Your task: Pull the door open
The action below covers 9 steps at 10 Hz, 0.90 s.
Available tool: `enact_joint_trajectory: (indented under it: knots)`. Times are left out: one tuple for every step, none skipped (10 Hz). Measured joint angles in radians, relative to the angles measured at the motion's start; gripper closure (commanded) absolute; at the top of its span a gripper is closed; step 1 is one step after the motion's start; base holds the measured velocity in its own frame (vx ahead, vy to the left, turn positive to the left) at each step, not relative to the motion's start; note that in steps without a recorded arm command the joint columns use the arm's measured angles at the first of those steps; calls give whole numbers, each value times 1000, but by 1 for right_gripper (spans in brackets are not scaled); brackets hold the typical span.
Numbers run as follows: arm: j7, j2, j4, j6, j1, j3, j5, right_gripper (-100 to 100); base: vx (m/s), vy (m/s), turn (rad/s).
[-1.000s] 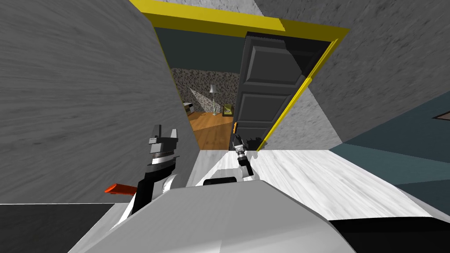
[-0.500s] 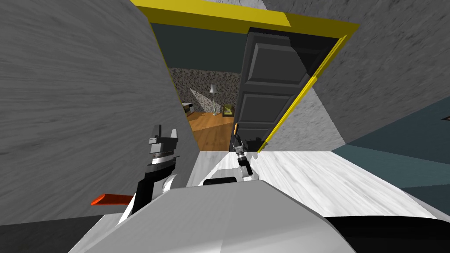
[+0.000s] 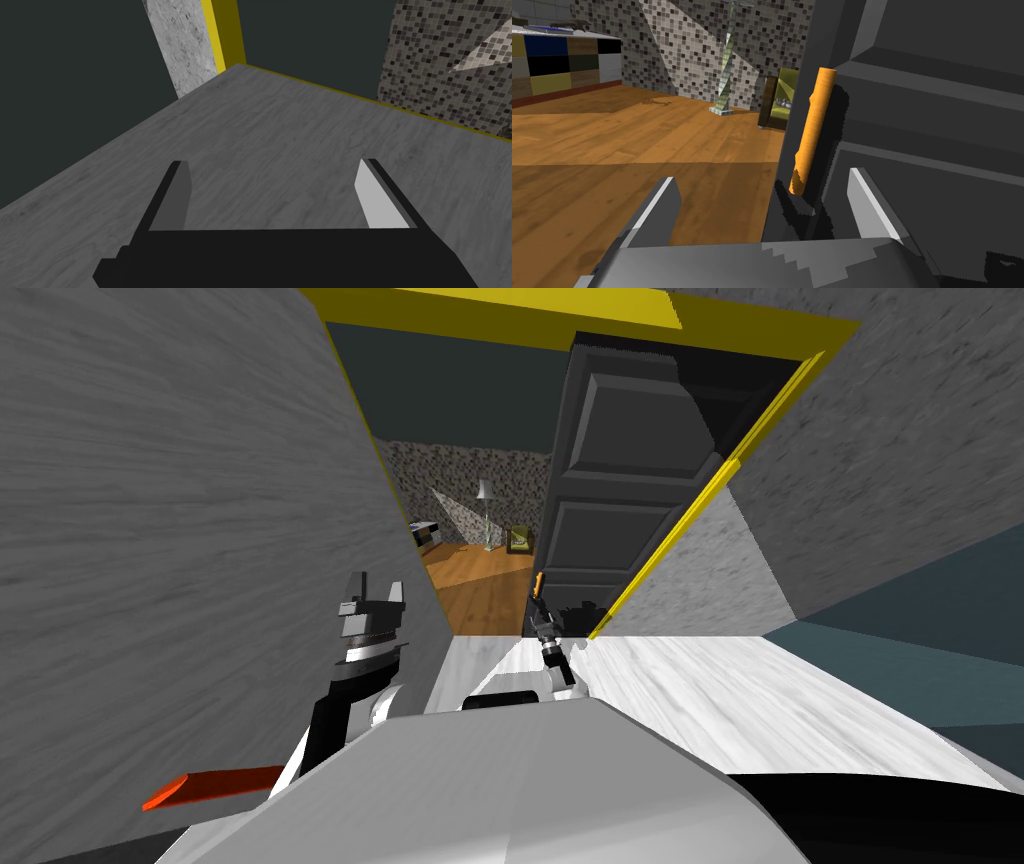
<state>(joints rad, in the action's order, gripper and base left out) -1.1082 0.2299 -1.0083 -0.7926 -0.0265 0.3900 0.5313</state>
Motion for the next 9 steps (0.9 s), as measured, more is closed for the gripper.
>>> enact_joint_trajectory:
  knots:
    - [-25,6,27,-7,-9,9,16,-100,89,5,2]
    - [-48,9,62,-15,-26,18,31,-100,104,-4,5]
    - [-73,14,96,-23,-41,26,45,-100,102,-1,7]
    - [-93,20,116,-27,-50,34,60,-100,93,4,5]
    - [-110,26,126,-27,-52,41,75,-100,94,-9,2]
    - [-131,29,157,-35,-64,50,88,-100,99,-7,6]
    - [-151,31,183,-43,-74,58,100,-100,89,1,5]
    - [-171,34,215,-51,-89,65,113,-100,81,10,5]
    - [-188,38,233,-54,-98,71,126,-100,88,-2,1]
